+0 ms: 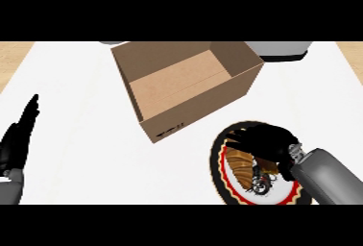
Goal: Pick the sweet potato from the plate and place it in the cardboard box
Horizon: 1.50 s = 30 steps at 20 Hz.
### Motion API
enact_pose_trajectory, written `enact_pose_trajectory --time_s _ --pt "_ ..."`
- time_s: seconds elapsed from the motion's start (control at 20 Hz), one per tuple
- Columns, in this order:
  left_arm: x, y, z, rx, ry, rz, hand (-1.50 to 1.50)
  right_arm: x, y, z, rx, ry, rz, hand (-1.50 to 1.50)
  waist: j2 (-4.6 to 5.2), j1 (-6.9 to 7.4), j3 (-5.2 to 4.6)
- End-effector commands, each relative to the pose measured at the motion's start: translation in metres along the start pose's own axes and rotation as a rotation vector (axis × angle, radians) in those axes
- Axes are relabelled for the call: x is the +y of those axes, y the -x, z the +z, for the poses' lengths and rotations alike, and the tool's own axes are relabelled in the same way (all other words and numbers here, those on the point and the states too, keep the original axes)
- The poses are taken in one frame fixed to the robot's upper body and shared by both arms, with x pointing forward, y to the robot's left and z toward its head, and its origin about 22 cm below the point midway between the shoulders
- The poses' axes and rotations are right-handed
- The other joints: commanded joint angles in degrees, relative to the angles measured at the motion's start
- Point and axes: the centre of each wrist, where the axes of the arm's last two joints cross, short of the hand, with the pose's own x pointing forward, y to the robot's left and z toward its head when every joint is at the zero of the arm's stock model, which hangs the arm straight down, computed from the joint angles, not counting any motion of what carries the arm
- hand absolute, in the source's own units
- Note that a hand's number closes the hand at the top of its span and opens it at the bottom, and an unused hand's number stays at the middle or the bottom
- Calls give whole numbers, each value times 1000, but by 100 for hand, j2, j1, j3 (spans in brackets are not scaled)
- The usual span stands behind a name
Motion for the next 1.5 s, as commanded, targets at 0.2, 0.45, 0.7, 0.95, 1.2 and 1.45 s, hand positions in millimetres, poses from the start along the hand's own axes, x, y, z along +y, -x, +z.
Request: enact_pose_trajectory --time_s 0.2,0.45,0.7,0.95,1.2,1.45 --pt "-9 -10 7 -6 8 3 0 17 5 -24 -9 162 91 150 51 12 24" --pt "-9 -4 9 -13 5 -1 0 25 -8 -48 -10 258 148 150 55 30 25" --pt "9 12 10 47 -53 -1 0 40 42 5 520 491 -388 150 -6 -472 35" --pt "11 12 12 44 -56 -6 0 28 43 28 885 746 -519 150 -29 -326 18" --pt "-3 14 13 24 -24 -12 0 -10 3 67 937 974 -462 150 -7 -202 13" --pt "-5 8 12 22 -9 -3 0 -47 -28 87 815 1175 -327 150 23 -73 19"
